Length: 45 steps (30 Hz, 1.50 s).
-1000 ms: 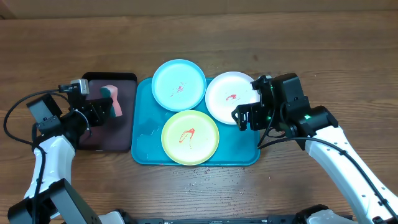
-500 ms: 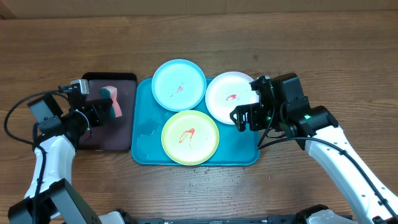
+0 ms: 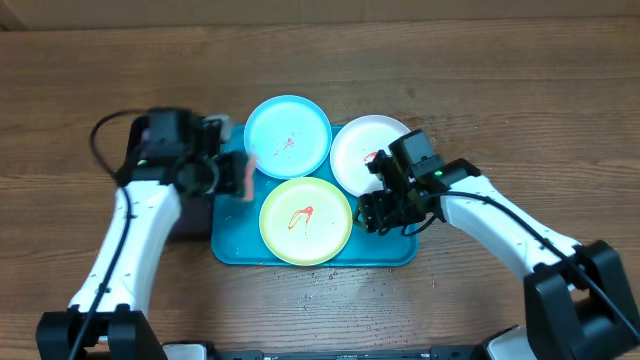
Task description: Clean dirty plates on tray and stack at the side
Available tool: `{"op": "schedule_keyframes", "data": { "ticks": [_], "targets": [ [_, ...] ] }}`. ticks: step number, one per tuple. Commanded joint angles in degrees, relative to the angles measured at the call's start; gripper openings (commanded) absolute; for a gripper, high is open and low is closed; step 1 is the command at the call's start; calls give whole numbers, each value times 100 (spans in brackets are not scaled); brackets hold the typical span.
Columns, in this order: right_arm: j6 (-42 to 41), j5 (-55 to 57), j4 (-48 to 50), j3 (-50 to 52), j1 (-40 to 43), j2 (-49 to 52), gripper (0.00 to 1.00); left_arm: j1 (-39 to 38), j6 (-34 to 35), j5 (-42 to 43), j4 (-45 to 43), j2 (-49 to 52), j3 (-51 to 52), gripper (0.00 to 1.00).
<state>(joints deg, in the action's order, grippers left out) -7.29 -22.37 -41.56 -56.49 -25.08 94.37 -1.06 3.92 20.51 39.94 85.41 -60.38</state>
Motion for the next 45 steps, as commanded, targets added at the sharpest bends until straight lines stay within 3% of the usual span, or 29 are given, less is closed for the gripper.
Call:
{"op": "schedule_keyframes", "data": {
  "ticks": [1,9,20,25,28,35,37,38,45],
  "targets": [
    [17,-66,140,-118,-103,205,61,-730,522,-101,26,-37,-208,4],
    [22,-70,387,-118,-131,468,58,-1869,1419,-214,-420,168,-203,4],
    [20,387,793,-118,-520,479,54,-2538,3556,-442,-463,1005,-197,4],
    [-26,391,833,-92,-592,483,40,-2647,4295,-820,-339,1307,-157,4],
    [-24,389,826,-83,-592,501,40,-2653,4907,-872,-227,1419,-72,4],
    [-20,120,619,-83,-595,804,39,-2677,5016,-1287,-260,1600,-48,4],
    [-17,131,566,-83,-592,859,32,-2677,5038,-1421,-271,1657,-48,4],
    [-17,129,568,-85,-592,859,21,-2677,5051,-1484,-278,1711,-48,4],
    [-22,404,525,-90,-592,857,7,-2677,5184,-1661,-299,1917,-48,4]
  ]
}}
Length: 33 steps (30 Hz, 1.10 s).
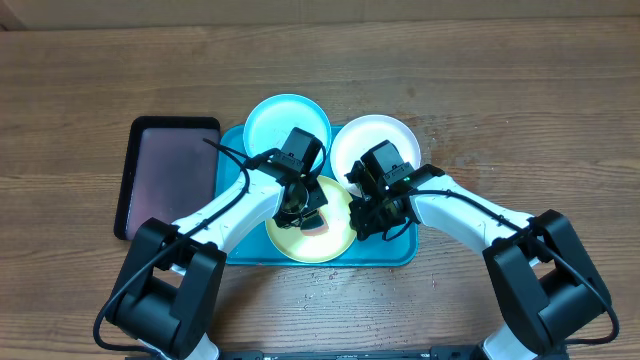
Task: Clean dirty plates on tray and stack at the side
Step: 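Scrub the yellow plate with the sponge while right gripper holds it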
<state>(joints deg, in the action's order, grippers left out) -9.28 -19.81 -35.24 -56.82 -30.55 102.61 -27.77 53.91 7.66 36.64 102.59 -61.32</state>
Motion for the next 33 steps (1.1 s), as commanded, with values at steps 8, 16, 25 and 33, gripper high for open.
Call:
{"op": "schedule_keyframes", "data": {
  "ticks": [8,16,25,33],
  "targets": [
    [179,522,-227,-57,-46,33,7,4,302,-538,72,118,-129,4],
    [179,522,-367,-57,-46,33,7,-433,-409,-529,-85,70,-267,4],
    [181,522,-433,-57,-46,33,7,-898,-1045,-1073,-186,83,-256,4],
    [179,525,-433,-57,-46,33,7,-809,-365,-2232,835,79,-256,4]
  ]
}}
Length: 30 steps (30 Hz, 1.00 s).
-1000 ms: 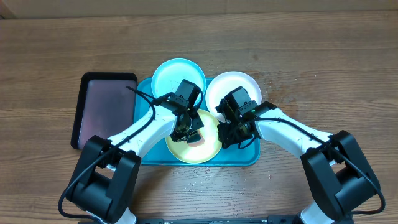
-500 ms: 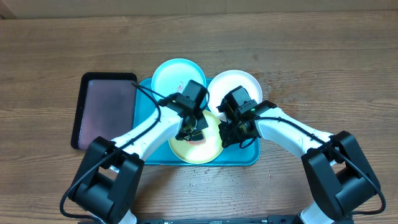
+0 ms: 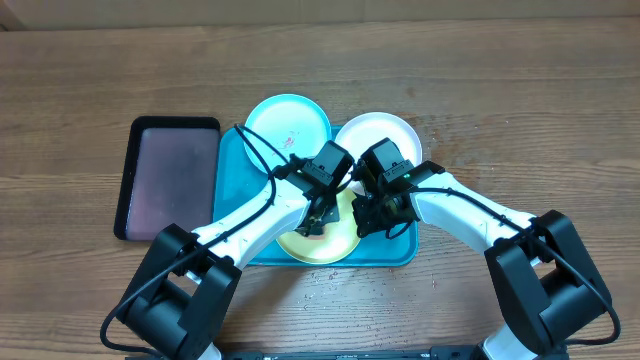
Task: Clean dirty plates on tray and stack at the side
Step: 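Scrub the yellow plate with the sponge while right gripper holds it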
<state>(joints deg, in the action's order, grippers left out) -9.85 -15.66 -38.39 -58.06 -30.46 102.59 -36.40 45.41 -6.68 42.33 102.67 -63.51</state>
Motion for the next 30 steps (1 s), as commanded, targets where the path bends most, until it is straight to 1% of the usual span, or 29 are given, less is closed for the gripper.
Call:
{"op": "schedule_keyframes", "data": {
  "ticks": [1,4,7,8,10,11,14,19,23,26,30],
  "targets": [
    [236,107,-118,68,-55,35,7,87,629,-863,350,70,-37,4],
    [236,107,-118,68,-55,35,7,140,675,-850,308,70,-42,4],
    [236,107,-138,68,-55,35,7,103,136,-459,-179,70,-42,4],
    [236,107,-142,68,-55,35,7,52,-210,-81,-518,70,-42,4],
    [236,107,-142,68,-55,35,7,-24,-621,354,-933,70,-42,4],
    [234,107,-144,68,-55,35,7,-70,-717,479,-1117,72,-42,4],
    [234,107,-157,68,-55,35,7,-170,-726,503,-1357,76,-42,4],
    [234,107,-188,68,-55,35,7,-127,-649,428,-1130,118,-11,4],
    [236,111,-175,68,-55,35,7,-15,-210,286,-638,118,74,4],
    [236,131,-179,68,-55,35,7,85,-11,289,-319,116,76,4],
    [236,153,-186,68,-55,35,7,184,-26,278,-238,33,70,4]
  ]
}}
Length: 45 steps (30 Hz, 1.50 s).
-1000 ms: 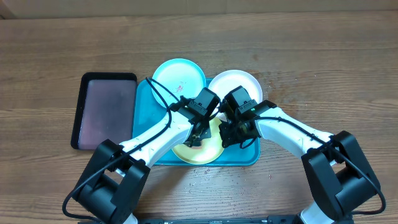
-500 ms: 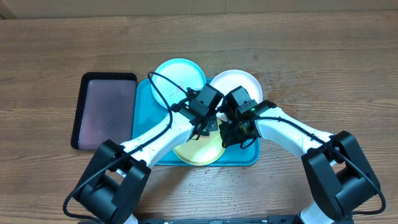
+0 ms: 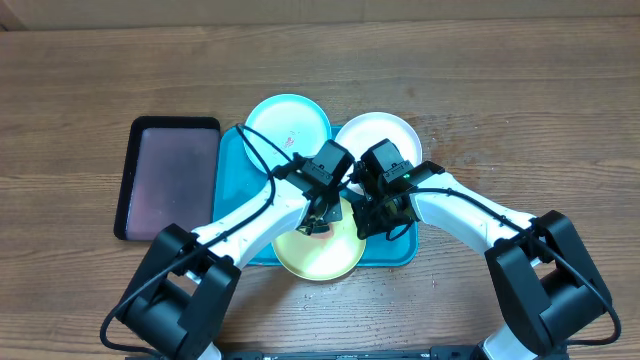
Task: Clean dirty plates on tray and stack at the side
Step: 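Scrub the yellow plate with the sponge while right gripper holds it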
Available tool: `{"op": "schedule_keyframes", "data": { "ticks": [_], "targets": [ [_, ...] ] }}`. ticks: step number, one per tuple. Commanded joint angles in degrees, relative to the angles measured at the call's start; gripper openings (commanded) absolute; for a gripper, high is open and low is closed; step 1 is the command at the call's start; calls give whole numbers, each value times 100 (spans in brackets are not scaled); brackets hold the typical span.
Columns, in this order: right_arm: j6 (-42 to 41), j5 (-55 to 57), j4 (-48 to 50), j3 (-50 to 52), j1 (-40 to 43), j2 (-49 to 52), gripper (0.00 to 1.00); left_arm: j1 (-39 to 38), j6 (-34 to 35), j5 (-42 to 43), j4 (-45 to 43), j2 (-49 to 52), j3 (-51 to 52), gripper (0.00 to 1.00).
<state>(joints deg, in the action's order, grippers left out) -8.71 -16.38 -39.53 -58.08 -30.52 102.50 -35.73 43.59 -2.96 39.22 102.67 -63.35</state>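
Note:
A yellow-green plate (image 3: pixel 318 256) hangs over the front edge of the teal tray (image 3: pixel 232 200). My left gripper (image 3: pixel 318 220) is over the plate's middle, shut on a small pinkish sponge (image 3: pixel 313 229) that it presses onto the plate. At the plate's right rim, my right gripper (image 3: pixel 376 216) appears shut on the edge, though its own wrist mostly hides its fingers. A light blue plate (image 3: pixel 285 120) with a faint red smear sits at the tray's back left. A white plate (image 3: pixel 378 135) rests at the back right, partly under my right arm.
A black tray (image 3: pixel 170 178) with a dark pinkish inside lies on the wooden table left of the teal tray. The two arms meet closely over the teal tray's middle.
The yellow-green plate now reaches past the tray's front edge and looks larger. Both grippers are almost where they were, the left still on the sponge.
First my left gripper held the sponge at the tray's left edge, over the black tray, and the yellow-green plate showed a red smear. Then the sponge was on that plate, with my right gripper at its rim. Now the smear is gone and the plate is further forward.

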Motion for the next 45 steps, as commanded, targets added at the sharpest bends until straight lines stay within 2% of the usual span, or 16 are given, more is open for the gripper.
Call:
{"op": "schedule_keyframes", "data": {
  "ticks": [1,5,8,13,17,23,31,34,39,42,45],
  "targets": [
    [120,227,-72,70,-48,44,7,131,149,-131,85,-20,50,4],
    [116,289,-70,70,-48,44,7,184,-160,-118,87,-363,-42,4],
    [98,284,-70,70,-48,44,7,149,-223,269,83,-619,-57,4],
    [98,284,-70,70,-48,44,7,-79,280,1045,87,-575,-44,4],
    [98,284,-70,70,-48,44,7,-313,686,1045,90,-376,-42,4],
    [98,284,-76,70,-48,44,7,-505,835,960,195,24,-39,4],
    [98,286,-114,70,-48,44,8,-61,999,98,619,-55,-46,4],
    [98,286,-111,70,-48,44,8,186,688,-111,686,-269,-46,4],
    [98,284,-122,70,-48,44,8,474,-33,-2,636,-704,-48,4],
    [101,280,-177,70,-48,44,22,581,-411,7,640,-1069,-48,4],
    [103,173,-199,70,-48,44,23,726,-876,4,640,-1502,-48,4]
  ]
}}
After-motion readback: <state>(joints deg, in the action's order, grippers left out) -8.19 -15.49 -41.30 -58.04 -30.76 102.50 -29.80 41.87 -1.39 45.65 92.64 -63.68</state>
